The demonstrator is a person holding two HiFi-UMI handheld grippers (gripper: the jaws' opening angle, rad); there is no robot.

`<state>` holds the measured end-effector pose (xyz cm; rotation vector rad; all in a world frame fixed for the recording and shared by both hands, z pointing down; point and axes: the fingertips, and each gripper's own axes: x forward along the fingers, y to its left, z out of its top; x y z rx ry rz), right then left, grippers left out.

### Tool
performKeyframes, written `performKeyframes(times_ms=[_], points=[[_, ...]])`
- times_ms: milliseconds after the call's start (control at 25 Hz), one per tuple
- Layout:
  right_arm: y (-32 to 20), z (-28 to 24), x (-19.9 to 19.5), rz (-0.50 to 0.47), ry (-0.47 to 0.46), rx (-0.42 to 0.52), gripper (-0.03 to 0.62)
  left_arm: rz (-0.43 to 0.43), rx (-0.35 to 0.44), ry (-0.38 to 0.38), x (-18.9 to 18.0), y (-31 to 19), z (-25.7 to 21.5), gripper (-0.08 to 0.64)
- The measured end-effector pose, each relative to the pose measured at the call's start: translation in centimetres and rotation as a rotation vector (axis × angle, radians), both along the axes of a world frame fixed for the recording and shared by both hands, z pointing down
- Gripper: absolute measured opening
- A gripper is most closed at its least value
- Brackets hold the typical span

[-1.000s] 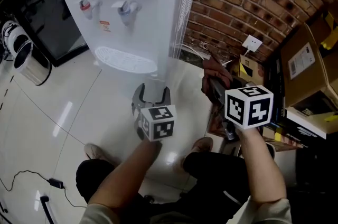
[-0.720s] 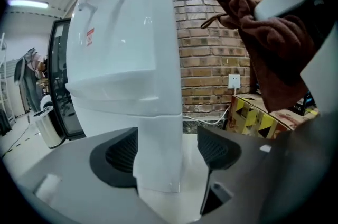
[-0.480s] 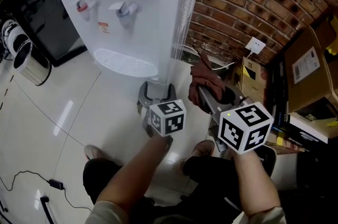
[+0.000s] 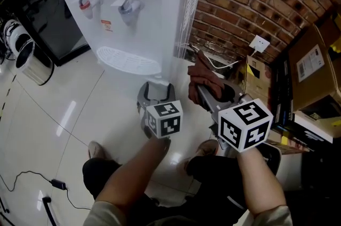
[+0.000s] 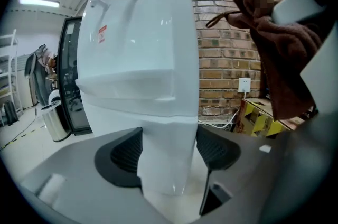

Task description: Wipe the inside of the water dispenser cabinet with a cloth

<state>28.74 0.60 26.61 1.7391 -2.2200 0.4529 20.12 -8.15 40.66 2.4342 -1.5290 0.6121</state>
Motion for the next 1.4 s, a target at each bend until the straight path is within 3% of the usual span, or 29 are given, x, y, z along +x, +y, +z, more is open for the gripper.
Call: performKeyframes(times_ms=[120, 240, 600, 840, 1160, 1400], points=[[-0.7, -0.8, -1.0, -0.025, 0.004, 0.024, 0.104, 0.032, -0.016, 0.012, -1.3, 1.0, -0.2, 0.322], [-1.2, -1.0, -3.1, -0.069, 0.012, 0.039, 0.103, 0.088, -0.030, -0.036, -3.1, 2.6, -0.3, 0.322], [-1.2, -3.3, -14.3, -0.313, 0.125, 0.143, 0.103, 0.187, -0.095, -0.097, -11.8, 7.2, -0.2, 0.274], [-2.4, -3.2, -18.6, -0.398, 0.159, 0.162, 0.103, 0.185, -0.142, -0.096, -17.2, 8.3, -0.2, 0.233], [-6.2, -4.2, -24.6, -0.454, 0.107, 0.218, 0.104, 0.119, -0.129, -0.073, -24.4, 8.3, -0.3, 0.195], [-9.1, -1.5, -28.5, -0.531, 0.177, 0.211, 0.103, 0.099, -0.152, -0.099, -27.7, 7.2, -0.3, 0.149]])
